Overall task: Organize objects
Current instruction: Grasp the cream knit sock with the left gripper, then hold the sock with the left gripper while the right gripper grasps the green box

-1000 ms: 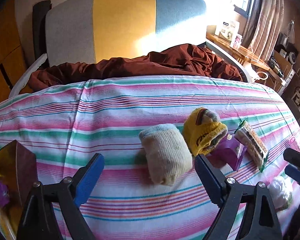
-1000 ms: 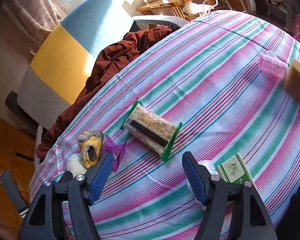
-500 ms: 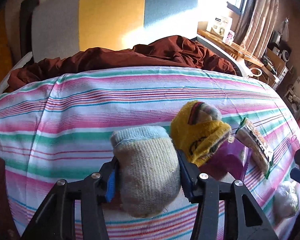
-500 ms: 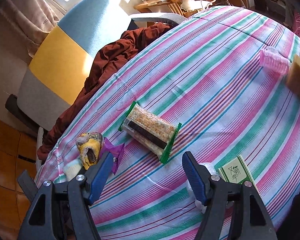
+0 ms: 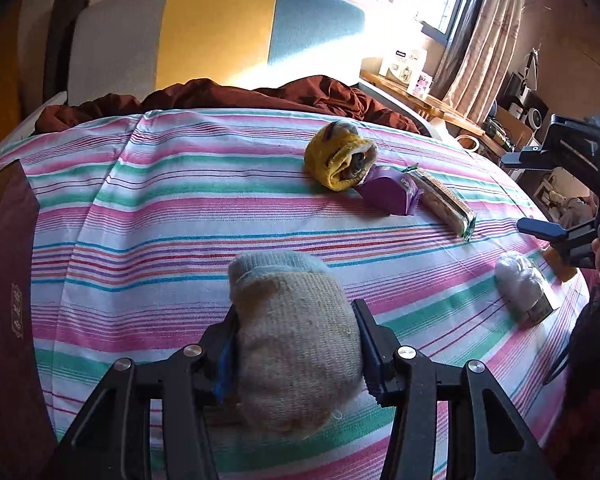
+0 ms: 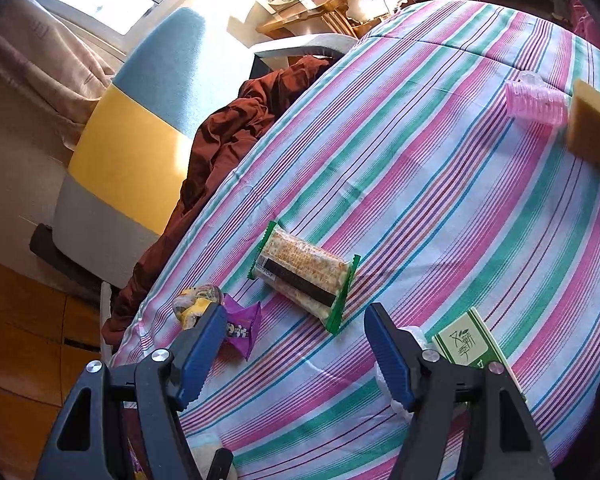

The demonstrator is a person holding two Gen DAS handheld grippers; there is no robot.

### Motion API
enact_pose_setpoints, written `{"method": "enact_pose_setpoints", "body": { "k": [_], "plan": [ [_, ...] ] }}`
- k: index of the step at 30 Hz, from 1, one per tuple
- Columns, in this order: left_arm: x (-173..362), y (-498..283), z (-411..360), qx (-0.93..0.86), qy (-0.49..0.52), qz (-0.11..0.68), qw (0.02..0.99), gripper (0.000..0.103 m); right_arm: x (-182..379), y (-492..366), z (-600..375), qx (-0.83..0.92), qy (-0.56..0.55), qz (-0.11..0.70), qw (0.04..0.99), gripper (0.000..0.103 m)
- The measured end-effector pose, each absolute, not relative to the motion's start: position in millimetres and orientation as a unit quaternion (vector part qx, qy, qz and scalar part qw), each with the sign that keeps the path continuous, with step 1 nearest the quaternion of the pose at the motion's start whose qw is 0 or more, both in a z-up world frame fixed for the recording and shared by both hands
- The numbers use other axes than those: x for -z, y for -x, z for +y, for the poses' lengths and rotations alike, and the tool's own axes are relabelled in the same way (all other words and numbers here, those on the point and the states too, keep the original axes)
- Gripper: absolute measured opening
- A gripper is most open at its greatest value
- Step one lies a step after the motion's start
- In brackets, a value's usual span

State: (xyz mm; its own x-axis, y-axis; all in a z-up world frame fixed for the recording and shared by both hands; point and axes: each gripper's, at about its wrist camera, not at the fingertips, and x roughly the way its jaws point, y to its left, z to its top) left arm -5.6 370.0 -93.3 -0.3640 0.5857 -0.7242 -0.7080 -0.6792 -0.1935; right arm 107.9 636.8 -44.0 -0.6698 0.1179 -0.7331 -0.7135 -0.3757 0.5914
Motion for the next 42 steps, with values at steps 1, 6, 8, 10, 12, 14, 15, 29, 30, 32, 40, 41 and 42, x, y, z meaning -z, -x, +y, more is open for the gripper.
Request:
{"method": "enact_pose_setpoints", "body": {
  "k": [1, 6, 8, 10, 12, 14, 15, 29, 30, 32, 40, 41, 42],
  "plan": [
    [94.5, 3.9, 372.0, -0.824, 0.400, 0.083, 0.393, 0.051, 45.0, -107.1, 637.1, -0.771, 0.306, 0.491, 0.267, 0.073],
    [97.2, 1.8, 377.0, -0.828, 0.389, 0.100, 0.390, 0.051, 47.2, -108.7, 638.0, -0.766, 0.312, 0.491, 0.273, 0.073],
    [97.6, 2.8, 375.8, -0.827, 0.391, 0.095, 0.392, 0.051, 45.3, -111.6, 638.9, -0.767, 0.314, 0.479, 0.288, 0.073],
    [98.0, 3.1, 375.4, -0.827, 0.390, 0.093, 0.393, 0.051, 43.2, -119.9, 639.5, -0.763, 0.316, 0.464, 0.321, 0.086],
    [98.5, 2.6, 375.9, -0.828, 0.389, 0.094, 0.393, 0.051, 44.0, -127.2, 639.6, -0.751, 0.335, 0.445, 0.355, 0.087],
    [99.0, 1.6, 375.8, -0.829, 0.387, 0.098, 0.391, 0.051, 50.1, -131.2, 639.5, -0.740, 0.360, 0.445, 0.353, 0.087],
    [99.3, 1.9, 375.7, -0.829, 0.386, 0.098, 0.392, 0.051, 54.2, -132.5, 638.6, -0.735, 0.371, 0.446, 0.350, 0.087],
    [98.8, 1.4, 375.3, -0.829, 0.386, 0.092, 0.394, 0.053, 70.9, -170.7, 648.8, -0.690, 0.361, 0.484, 0.400, 0.087],
    [98.7, 1.3, 375.9, -0.829, 0.386, 0.093, 0.393, 0.053, 81.0, -161.3, 645.9, -0.683, 0.389, 0.489, 0.379, 0.088],
    [98.2, 1.4, 376.0, -0.829, 0.387, 0.095, 0.393, 0.053, 85.2, -143.7, 637.0, -0.696, 0.413, 0.479, 0.339, 0.091],
    [97.5, 2.3, 373.9, -0.827, 0.389, 0.089, 0.396, 0.053, 79.1, -119.9, 617.7, -0.735, 0.409, 0.484, 0.244, 0.086],
    [97.5, 2.1, 374.1, -0.827, 0.389, 0.091, 0.395, 0.053, 78.1, -124.5, 620.5, -0.733, 0.400, 0.490, 0.250, 0.086],
    [97.7, 1.6, 374.2, -0.828, 0.388, 0.092, 0.395, 0.053, 77.3, -127.2, 621.7, -0.732, 0.396, 0.492, 0.254, 0.086]
  ]
}}
